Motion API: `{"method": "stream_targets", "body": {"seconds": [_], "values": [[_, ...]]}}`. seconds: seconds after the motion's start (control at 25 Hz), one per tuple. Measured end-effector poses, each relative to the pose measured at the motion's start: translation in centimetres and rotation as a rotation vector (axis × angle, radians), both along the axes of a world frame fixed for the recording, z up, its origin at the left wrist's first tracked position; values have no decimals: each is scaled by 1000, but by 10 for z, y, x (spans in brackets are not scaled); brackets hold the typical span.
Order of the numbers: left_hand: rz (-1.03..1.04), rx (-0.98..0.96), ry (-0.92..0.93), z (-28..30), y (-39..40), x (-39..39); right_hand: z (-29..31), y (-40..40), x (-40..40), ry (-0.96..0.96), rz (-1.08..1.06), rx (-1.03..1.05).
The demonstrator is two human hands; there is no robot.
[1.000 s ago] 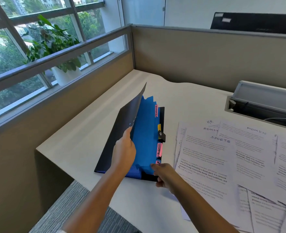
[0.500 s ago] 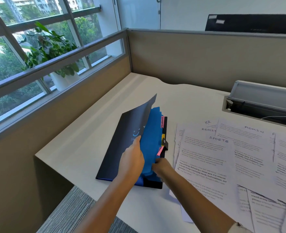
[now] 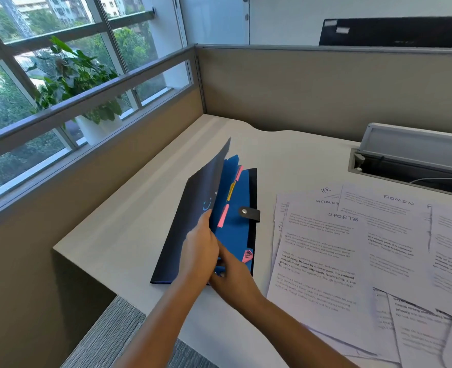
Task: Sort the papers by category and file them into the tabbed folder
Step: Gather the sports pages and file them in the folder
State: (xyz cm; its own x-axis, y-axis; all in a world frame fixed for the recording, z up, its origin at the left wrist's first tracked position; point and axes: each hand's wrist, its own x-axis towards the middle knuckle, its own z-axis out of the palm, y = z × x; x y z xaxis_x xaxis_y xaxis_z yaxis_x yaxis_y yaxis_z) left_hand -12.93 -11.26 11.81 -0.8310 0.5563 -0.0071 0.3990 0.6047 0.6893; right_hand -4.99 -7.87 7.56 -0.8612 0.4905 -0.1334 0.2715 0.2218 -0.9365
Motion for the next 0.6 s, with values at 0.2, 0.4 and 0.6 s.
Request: {"method": "stream_targets", "body": {"seconds": [0.2, 0.4, 0.6], "values": [[56, 191, -105, 10, -11, -11, 12, -4, 0, 75, 25, 37], [27, 165, -85, 12, -13, -9, 17, -11, -12, 130, -16, -65], [-6, -31, -42, 7, -3, 3, 4, -3, -9, 72, 10, -134]]}}
